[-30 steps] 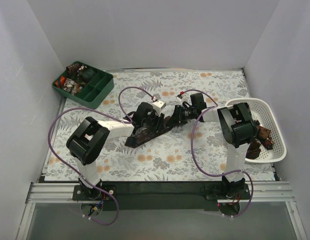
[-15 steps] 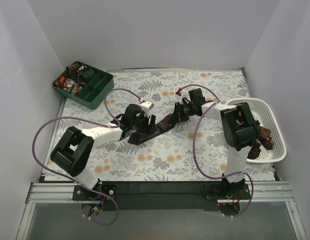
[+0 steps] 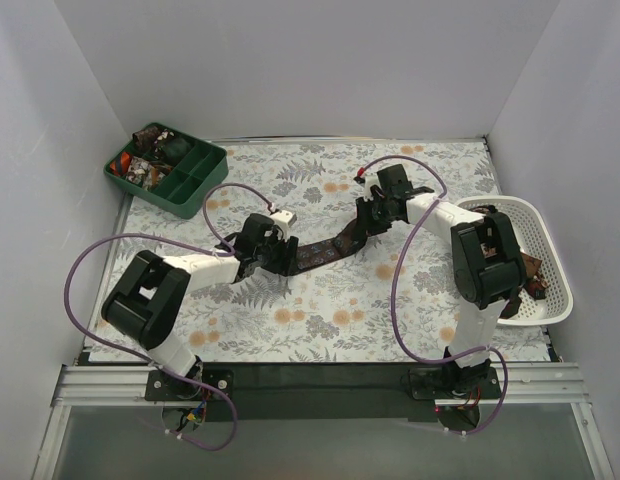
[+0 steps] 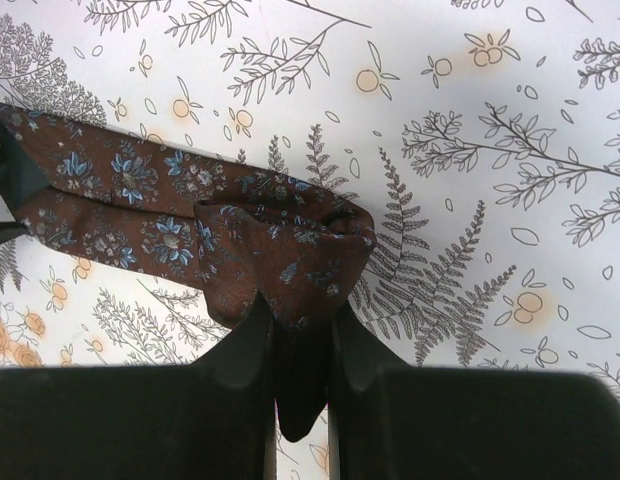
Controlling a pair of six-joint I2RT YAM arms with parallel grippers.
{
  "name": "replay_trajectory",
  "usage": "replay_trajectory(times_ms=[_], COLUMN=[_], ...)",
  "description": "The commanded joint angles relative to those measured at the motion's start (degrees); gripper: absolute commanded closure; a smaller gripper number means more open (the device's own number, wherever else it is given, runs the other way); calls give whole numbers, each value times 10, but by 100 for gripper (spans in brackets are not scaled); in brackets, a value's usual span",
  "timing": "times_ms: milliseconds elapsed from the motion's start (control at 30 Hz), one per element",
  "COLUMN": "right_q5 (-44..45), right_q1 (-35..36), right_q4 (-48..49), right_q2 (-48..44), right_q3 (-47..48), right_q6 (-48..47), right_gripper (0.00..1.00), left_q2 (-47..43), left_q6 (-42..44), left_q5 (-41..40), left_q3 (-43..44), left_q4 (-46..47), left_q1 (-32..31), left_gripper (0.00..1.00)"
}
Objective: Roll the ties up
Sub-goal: Roll the tie
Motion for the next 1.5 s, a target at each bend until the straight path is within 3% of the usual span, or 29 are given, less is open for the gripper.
replay_trajectory(times_ms=[0,267,567,800,967,1467], right_q5=[26,76,77,137,291,724], right_q1=[2,1,-1,23,76,259], right_q4=[-33,-31,-14,-19,-53,-136], right_q2=[-21,-32,-43,-65,-72,8], right_q3=[13,15,3,-6,3,62], right_q6=[-16,47,85,12,-43,-46], right_gripper=[99,99,99,99,99,99], left_q2=[33,33,3,-19,-25,-76], left_q6=[9,-11,-63,-70,-73,-111], left_q5=[16,45,59,54,66,75], left_q3=[11,-18,-89,-96,-81,-78], left_q4=[-8,-21,-31,-34,-34,-49], left_q1=[0,0,-6,-9,-11,-32], left_gripper=[54,74,74,72,71,60])
